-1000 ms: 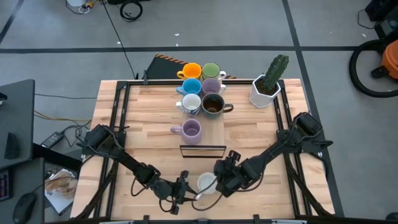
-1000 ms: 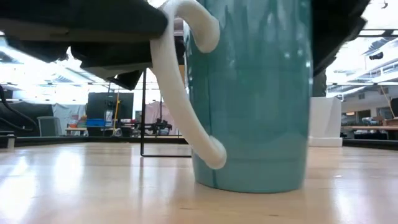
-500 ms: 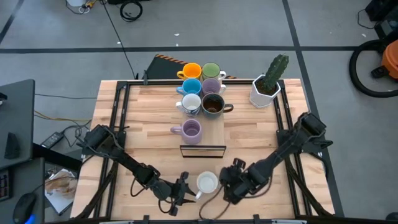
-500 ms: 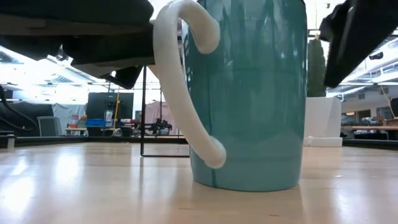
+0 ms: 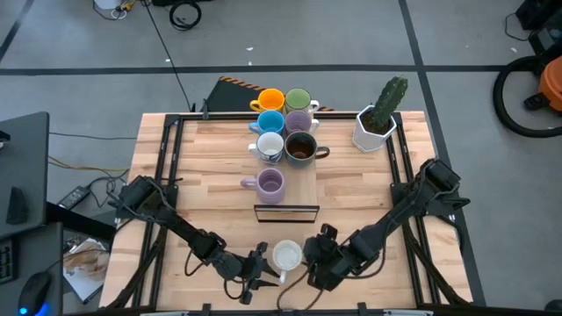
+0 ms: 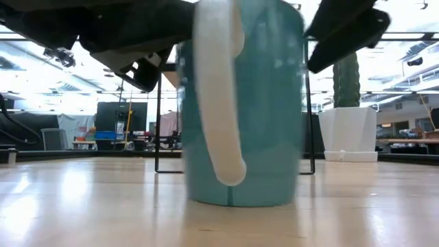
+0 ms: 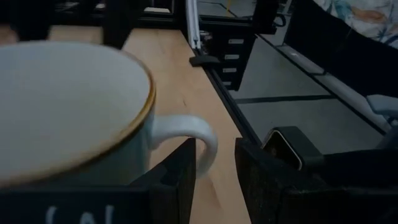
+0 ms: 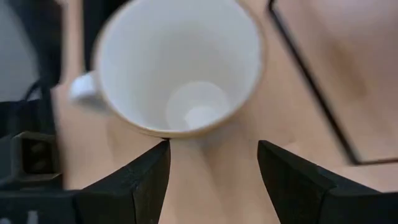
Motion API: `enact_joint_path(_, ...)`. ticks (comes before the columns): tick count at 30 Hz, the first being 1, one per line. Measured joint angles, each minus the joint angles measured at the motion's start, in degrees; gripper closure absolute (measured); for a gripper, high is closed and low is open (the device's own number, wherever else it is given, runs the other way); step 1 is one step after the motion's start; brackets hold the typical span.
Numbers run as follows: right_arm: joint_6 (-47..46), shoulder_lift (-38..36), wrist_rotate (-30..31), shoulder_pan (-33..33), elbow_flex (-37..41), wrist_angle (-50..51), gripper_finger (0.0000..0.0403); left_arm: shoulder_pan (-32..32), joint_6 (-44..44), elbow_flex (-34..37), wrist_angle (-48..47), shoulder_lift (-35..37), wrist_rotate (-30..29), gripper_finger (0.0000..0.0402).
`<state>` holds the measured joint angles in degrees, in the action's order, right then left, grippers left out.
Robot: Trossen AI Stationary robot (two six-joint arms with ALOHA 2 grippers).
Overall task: Place coffee mugs
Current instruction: Put the light blue mug on the shelf
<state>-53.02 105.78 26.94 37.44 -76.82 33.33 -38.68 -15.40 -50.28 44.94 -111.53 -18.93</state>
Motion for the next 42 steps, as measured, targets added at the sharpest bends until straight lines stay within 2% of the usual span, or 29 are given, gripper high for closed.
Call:
enact_joint_path(12,6.65,0.04,1.87,-6.35,0.02,1.02,0.0156,0.63,0.33,0.0,0.36,0.04,-2.12,0.0285)
enact_joint_path(17,6.51,0.07,-1.4,-6.95,0.02,1.15,0.0156,0.53,1.1,0.0,0.39,0.05,-2.25,0.0285)
enact_joint_path(22,1.8,0.07,-2.74,-4.37,0.02,0.98,0.0156,0.0,1.03,0.0,-4.33,2.85,1.67,0.0285)
enact_joint_path(29,-7.07,0.06,-2.19,0.73,0.0,1.0,0.016,-2.22,1.58,-0.02,-16.54,9.45,0.5,0.0285)
enact_joint_path(36,-6.89,4.35,3.84,4.25,-1.93,-8.24,0.0167,-3.35,1.62,-0.02,-23.78,10.82,-3.23,0.0285)
enact_joint_path(42,-7.07,12.84,10.81,5.82,-15.5,2.3,0.0172,-3.48,-0.51,0.02,-27.18,11.35,-3.46,0.0285)
